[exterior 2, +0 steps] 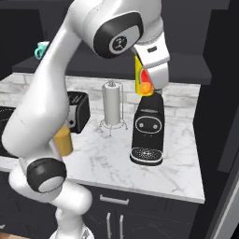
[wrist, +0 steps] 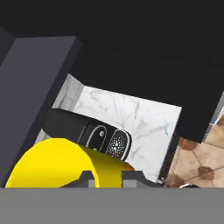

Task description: There is a tray on the dining counter. Grab the cup, mug, and pitcher and place them on the tray. The pitcher may be placed next to the tray if it cannot fit the tray.

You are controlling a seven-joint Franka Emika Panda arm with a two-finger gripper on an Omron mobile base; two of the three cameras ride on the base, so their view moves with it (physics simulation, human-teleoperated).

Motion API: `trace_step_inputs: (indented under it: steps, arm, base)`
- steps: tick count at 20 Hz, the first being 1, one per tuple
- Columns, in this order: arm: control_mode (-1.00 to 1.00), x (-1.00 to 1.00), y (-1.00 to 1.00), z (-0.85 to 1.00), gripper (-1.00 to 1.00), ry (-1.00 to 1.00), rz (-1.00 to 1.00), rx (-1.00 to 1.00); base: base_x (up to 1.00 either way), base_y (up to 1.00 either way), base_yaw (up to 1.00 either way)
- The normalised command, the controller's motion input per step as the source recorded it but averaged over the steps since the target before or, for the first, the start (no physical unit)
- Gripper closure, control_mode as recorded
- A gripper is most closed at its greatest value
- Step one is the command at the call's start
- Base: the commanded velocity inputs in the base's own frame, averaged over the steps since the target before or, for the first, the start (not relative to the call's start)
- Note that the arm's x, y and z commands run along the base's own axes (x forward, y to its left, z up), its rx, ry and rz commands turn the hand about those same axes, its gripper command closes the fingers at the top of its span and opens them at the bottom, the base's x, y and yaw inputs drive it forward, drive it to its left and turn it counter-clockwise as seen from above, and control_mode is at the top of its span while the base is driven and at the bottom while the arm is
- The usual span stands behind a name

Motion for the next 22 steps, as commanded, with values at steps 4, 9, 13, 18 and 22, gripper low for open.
trace_step_inputs:
  steps: [4,9,13,18,22]
  arm:
    - [-1.00,-0.93,0.76,-0.38,1.00,0.00,0.13,-0.12]
    - [-1.00,-0.88,0.74,-0.45,1.00,0.00,0.14,-0.10]
    - [-1.00,-0.68,0.72,-0.39,1.00,0.00,0.12,-0.06]
    - [-1.00,-0.38,0.55,-0.27,1.00,0.00,0.15,-0.03]
    - [-1.00,-0.21,0.27,-0.05,1.00,0.00,0.15,0.00]
  base:
    - [0.00,0.00,0.00]
    - [0.00,0.00,0.00]
    - [0.00,0.00,0.00]
    - [0.00,0.00,0.00]
    - [0.00,0.00,0.00]
